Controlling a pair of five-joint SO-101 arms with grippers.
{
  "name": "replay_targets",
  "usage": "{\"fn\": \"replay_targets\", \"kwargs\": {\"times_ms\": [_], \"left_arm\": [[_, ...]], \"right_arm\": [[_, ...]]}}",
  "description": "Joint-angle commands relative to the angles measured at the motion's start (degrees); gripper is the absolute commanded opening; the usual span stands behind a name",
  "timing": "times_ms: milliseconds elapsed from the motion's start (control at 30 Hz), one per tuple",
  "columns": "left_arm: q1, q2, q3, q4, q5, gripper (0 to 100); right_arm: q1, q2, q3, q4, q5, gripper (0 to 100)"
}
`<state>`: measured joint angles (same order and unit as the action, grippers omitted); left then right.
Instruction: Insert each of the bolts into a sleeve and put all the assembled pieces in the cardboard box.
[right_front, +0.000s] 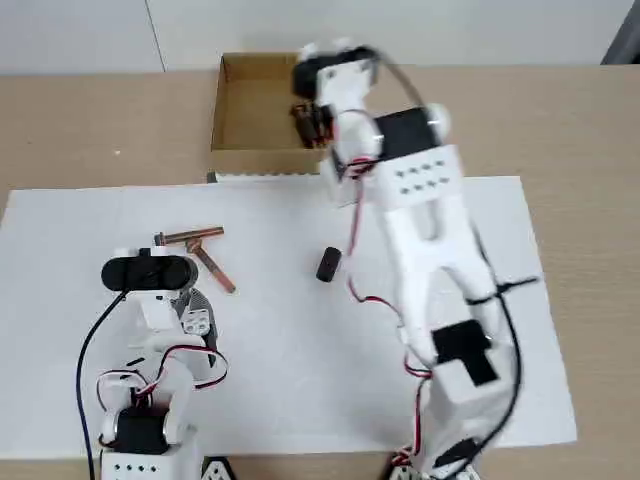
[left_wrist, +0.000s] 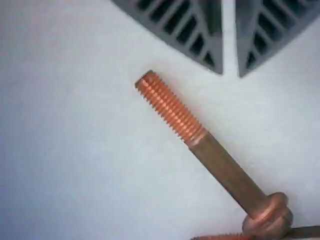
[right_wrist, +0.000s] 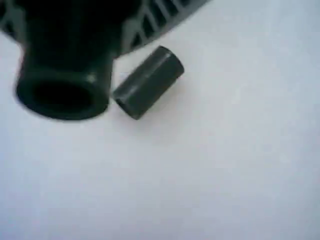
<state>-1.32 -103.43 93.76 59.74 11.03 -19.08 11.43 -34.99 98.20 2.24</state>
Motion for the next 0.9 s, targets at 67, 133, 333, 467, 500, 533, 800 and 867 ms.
{"fn": "replay_targets", "kwargs": {"times_ms": [67, 133, 333, 467, 500, 533, 800, 867], "left_arm": [[-0.26, -0.53, -0.22, 0.00, 0.18, 1], [-0.26, -0.53, -0.22, 0.00, 0.18, 1], [-0.26, -0.53, -0.22, 0.00, 0.18, 1], [-0.44, -0.44, -0.40, 0.09, 0.18, 1], [-0.70, -0.44, -0.57, 0.09, 0.18, 1], [-1.32, -0.44, -1.27, 0.09, 0.18, 1], [-2.46, -0.26, -10.15, 7.56, 0.18, 1], [-2.73, -0.26, -12.70, 10.11, 0.18, 1]], "right_arm": [[3.91, -15.60, 11.34, 1.10, 0.26, 0.2], [4.79, -21.93, 18.11, 0.92, 0.26, 0.2], [8.48, -37.58, 37.45, 0.48, 0.18, 0.2], [10.77, -46.20, 48.00, 0.48, 0.18, 0.2], [11.38, -48.22, 50.29, 0.48, 0.09, 0.2], [12.00, -50.24, 52.66, 0.48, 0.09, 0.2], [17.71, -65.19, 67.78, -2.95, -7.47, 0.7], [18.15, -67.56, 69.45, -3.82, -7.74, 0.6]]}}
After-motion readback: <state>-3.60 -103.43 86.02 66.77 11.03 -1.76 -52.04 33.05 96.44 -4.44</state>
